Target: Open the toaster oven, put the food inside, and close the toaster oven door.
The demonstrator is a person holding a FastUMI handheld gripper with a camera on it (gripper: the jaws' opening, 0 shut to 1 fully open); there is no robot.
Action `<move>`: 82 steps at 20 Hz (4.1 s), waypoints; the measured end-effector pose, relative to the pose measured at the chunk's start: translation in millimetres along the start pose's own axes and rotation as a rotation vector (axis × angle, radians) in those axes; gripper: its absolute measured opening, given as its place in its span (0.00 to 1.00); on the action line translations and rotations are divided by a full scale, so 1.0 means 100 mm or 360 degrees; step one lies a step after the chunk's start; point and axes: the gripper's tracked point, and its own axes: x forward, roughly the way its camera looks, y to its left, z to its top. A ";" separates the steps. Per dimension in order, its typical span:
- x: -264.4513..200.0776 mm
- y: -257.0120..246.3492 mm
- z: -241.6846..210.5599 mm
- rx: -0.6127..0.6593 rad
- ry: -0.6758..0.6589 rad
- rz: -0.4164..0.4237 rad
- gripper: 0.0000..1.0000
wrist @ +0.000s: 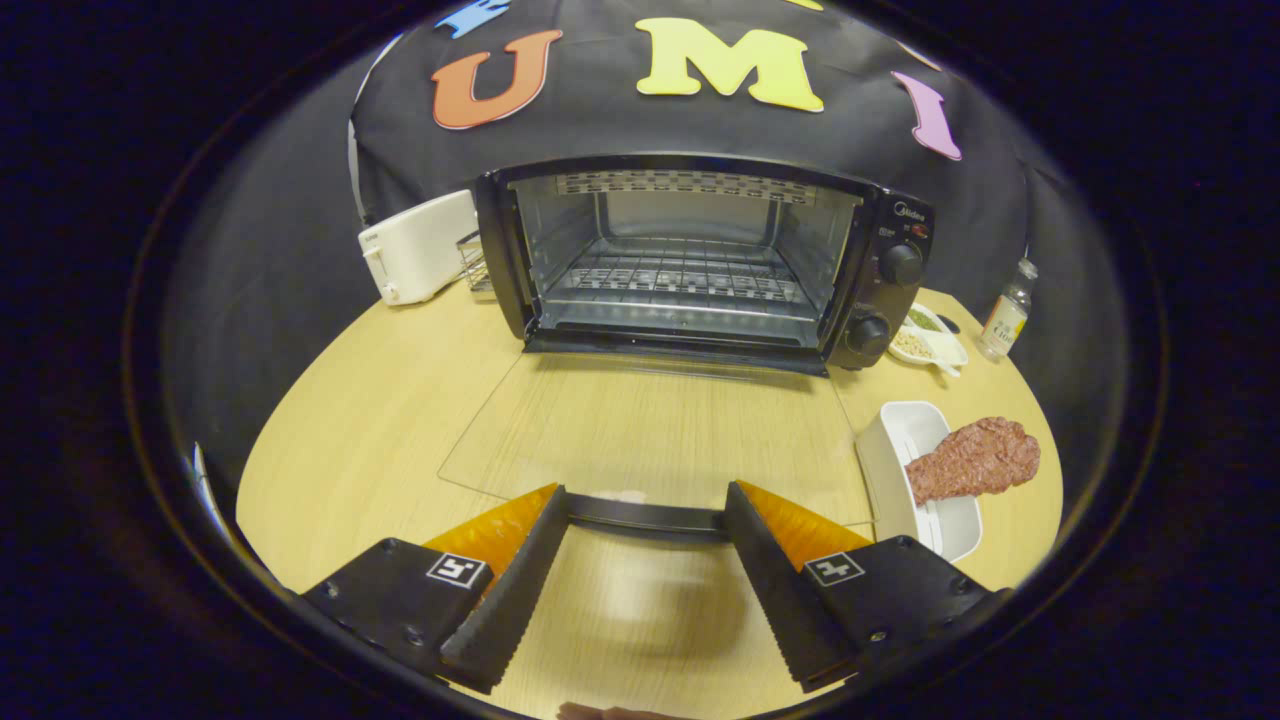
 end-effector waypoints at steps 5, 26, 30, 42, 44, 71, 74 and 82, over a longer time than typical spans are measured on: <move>-0.49 -0.08 0.03 0.0042 0.0022 0.0173 1.00; -0.95 -2.66 0.36 0.0170 0.0277 0.0199 0.97; -0.54 -2.79 0.12 0.0350 0.0383 0.0294 0.90; -1.18 -2.28 0.40 0.0153 0.0096 0.0335 0.10; -1.40 -2.14 0.51 0.0038 0.0000 0.0283 0.09; 0.00 -0.39 1.26 0.0606 -0.0678 0.0344 0.09; 0.19 -0.30 1.41 0.0659 -0.0726 0.0385 0.09; 0.72 -0.33 1.75 0.0848 -0.0706 0.0409 0.09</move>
